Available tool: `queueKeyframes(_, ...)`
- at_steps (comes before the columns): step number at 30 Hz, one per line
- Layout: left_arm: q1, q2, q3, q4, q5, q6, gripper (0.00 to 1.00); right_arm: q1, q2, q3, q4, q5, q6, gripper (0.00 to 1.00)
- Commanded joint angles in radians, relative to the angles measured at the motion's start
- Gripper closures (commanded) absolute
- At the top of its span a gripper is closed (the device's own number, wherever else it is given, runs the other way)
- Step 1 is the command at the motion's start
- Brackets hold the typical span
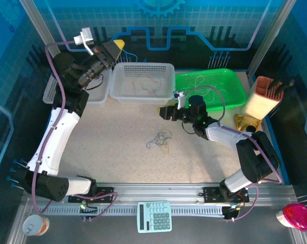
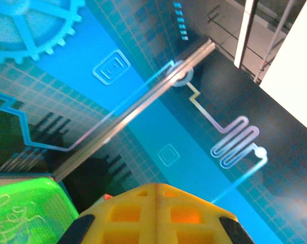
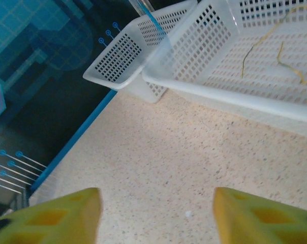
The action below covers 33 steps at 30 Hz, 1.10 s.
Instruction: Untangle the cables
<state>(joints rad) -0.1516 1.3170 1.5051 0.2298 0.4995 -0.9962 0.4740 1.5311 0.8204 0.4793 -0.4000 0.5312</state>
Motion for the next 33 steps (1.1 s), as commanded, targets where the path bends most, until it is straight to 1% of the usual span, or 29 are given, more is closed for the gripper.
queueKeyframes(1,0.060,0.011,0.048,0.016,0.020,-0.003,1.00,0.014,-0.042,0.038,-0.055,-0.010,-0.025,0.29)
queueKeyframes(3,0.099,0.014,0.064,-0.010,0.022,0.018,1.00,0.016,-0.063,0.045,-0.083,-0.013,-0.035,0.26)
queueKeyframes(8,0.190,0.028,0.104,-0.076,0.000,0.103,1.00,0.017,-0.119,0.053,-0.154,-0.020,-0.045,0.25)
queueKeyframes(16,0.305,0.070,0.152,-0.179,-0.087,0.260,1.00,0.020,-0.236,0.082,-0.326,0.007,-0.078,0.25)
queueKeyframes(21,0.353,0.101,0.142,-0.197,-0.151,0.328,1.00,0.024,-0.307,0.067,-0.405,0.040,-0.105,0.25)
queueKeyframes(26,0.390,0.158,0.143,-0.171,-0.165,0.350,1.00,0.025,-0.369,0.025,-0.460,0.070,-0.115,0.25)
queueKeyframes(33,0.418,0.270,0.163,-0.161,-0.179,0.379,1.00,0.026,-0.412,-0.006,-0.504,0.092,-0.115,0.25)
